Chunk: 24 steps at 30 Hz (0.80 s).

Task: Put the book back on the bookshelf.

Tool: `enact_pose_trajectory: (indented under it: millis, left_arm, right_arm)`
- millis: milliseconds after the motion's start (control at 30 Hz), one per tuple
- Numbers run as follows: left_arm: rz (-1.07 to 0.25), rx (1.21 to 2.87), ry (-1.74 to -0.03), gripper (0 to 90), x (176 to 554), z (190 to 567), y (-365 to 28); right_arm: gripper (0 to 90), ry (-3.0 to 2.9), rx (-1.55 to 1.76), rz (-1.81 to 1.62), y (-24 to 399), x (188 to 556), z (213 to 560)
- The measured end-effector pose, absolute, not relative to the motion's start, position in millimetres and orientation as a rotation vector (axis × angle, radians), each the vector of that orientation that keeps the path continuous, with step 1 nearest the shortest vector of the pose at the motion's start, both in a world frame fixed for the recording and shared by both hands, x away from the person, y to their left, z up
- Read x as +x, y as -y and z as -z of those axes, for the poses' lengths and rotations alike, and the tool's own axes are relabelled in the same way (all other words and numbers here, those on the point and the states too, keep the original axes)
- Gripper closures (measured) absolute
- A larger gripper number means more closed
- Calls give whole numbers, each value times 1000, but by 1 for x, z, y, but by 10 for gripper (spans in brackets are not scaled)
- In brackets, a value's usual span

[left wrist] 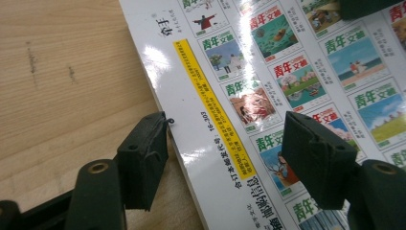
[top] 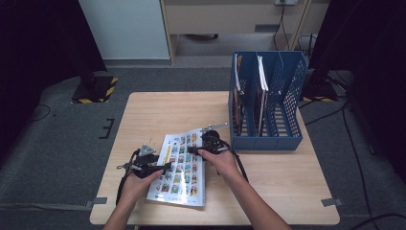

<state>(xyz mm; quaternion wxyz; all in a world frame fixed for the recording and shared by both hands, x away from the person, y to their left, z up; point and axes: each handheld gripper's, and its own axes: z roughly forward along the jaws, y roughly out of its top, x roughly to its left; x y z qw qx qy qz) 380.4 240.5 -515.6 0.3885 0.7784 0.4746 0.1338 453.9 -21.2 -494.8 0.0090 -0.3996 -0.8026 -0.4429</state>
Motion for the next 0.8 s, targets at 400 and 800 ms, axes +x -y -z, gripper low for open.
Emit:
enact_pose_trajectory:
  millis: [400, 800]
  left_arm:
    - [-254, 1996, -1187, 251, 381, 520, -254]
    - [-144, 2020, -1160, 193, 380, 525, -252]
  right_arm:
    - [670, 2548, -1218, 1492, 19, 456, 471]
    - [699, 2555, -1220, 1591, 23, 458, 456]
